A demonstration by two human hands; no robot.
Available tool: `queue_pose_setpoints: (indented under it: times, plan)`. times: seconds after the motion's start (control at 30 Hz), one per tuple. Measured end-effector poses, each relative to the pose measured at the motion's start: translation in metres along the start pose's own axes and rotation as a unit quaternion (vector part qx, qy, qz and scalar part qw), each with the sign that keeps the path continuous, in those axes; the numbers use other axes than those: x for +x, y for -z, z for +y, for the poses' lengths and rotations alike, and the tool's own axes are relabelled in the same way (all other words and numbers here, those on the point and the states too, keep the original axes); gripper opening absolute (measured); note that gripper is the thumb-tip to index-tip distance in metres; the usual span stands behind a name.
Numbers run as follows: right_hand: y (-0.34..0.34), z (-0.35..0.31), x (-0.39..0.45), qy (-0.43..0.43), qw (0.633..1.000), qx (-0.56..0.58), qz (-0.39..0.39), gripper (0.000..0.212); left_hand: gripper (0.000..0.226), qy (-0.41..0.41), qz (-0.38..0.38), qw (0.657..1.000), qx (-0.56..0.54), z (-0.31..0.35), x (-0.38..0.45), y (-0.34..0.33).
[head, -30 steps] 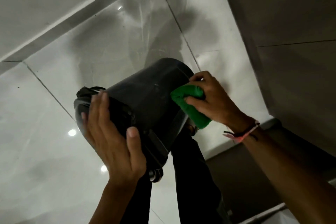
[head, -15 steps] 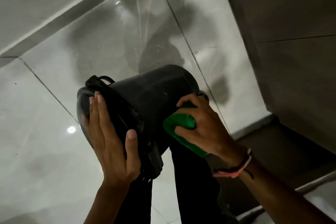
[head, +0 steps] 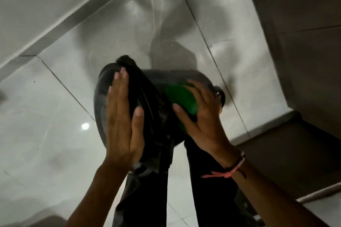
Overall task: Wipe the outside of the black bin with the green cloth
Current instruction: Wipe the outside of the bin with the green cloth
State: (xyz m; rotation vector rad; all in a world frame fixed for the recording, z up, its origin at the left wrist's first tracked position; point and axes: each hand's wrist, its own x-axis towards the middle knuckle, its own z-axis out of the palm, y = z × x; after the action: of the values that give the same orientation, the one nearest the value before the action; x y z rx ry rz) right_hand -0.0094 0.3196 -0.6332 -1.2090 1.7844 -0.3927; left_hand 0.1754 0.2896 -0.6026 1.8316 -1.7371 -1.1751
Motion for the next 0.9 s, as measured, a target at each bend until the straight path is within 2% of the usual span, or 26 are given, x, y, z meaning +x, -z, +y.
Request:
queue_pose_setpoints:
  times: [0.03, 0.1, 0.17, 0.2, 0.23, 0.37, 0.47, 0.53, 0.63, 0.67, 0.7, 0.77, 0.83, 0.9]
  plan:
    - [0.003, 0.017, -0.006, -0.031, 0.999, 0.006, -0.007, 0.051, 0.066, -0.006, -0.02, 1.0, 0.007, 0.0, -0.005, -0.001]
    - [0.008, 0.043, 0.0, -0.148, 0.987, 0.061, -0.016, 0.047, 0.067, -0.023, -0.045, 0.998, 0.021, -0.003, -0.015, -0.003]
    - [0.005, 0.05, 0.022, -0.246, 0.962, 0.12, 0.02, 0.039, 0.068, -0.03, -0.047, 0.998, 0.035, -0.011, -0.019, -0.002]
    - [0.0, 0.044, 0.033, -0.263, 0.957, 0.114, 0.04, 0.038, 0.067, -0.023, -0.044, 0.998, 0.037, -0.015, -0.02, 0.0]
    - [-0.006, 0.033, 0.04, -0.246, 0.963, 0.097, 0.055, 0.039, 0.067, -0.012, -0.041, 0.998, 0.034, -0.018, -0.019, 0.002]
    - [-0.035, -0.026, 0.015, -0.06, 0.993, 0.092, 0.048, 0.046, 0.069, -0.022, -0.061, 0.997, 0.036, -0.026, -0.016, 0.007]
    - [-0.042, -0.02, -0.033, -0.02, 0.988, 0.138, 0.07, 0.044, 0.072, -0.023, -0.077, 0.996, 0.035, -0.029, -0.024, 0.01]
    - [-0.035, 0.008, -0.037, -0.075, 0.981, 0.158, 0.082, 0.044, 0.07, -0.019, -0.073, 0.997, 0.024, -0.029, -0.026, 0.009]
    - [-0.021, 0.061, 0.008, -0.239, 0.956, 0.151, 0.071, 0.03, 0.067, -0.023, -0.077, 0.996, 0.027, -0.029, -0.021, 0.007]
    - [-0.017, 0.077, 0.03, -0.282, 0.948, 0.137, 0.052, 0.028, 0.067, -0.024, -0.078, 0.996, 0.029, -0.029, -0.021, 0.006]
    - [-0.014, 0.086, 0.054, -0.31, 0.942, 0.128, 0.015, 0.036, 0.067, -0.024, -0.079, 0.996, 0.031, -0.029, -0.022, 0.005]
    - [-0.019, 0.079, 0.1, -0.317, 0.937, 0.111, -0.097, 0.045, 0.067, -0.025, -0.075, 0.996, 0.033, -0.029, -0.025, 0.006]
    - [-0.034, 0.045, 0.132, -0.261, 0.943, 0.098, -0.182, 0.039, 0.067, -0.028, -0.07, 0.997, 0.035, -0.033, -0.027, 0.009]
    - [-0.049, 0.005, 0.132, -0.177, 0.96, 0.095, -0.196, 0.036, 0.066, -0.037, -0.07, 0.996, 0.051, -0.042, -0.034, 0.017]
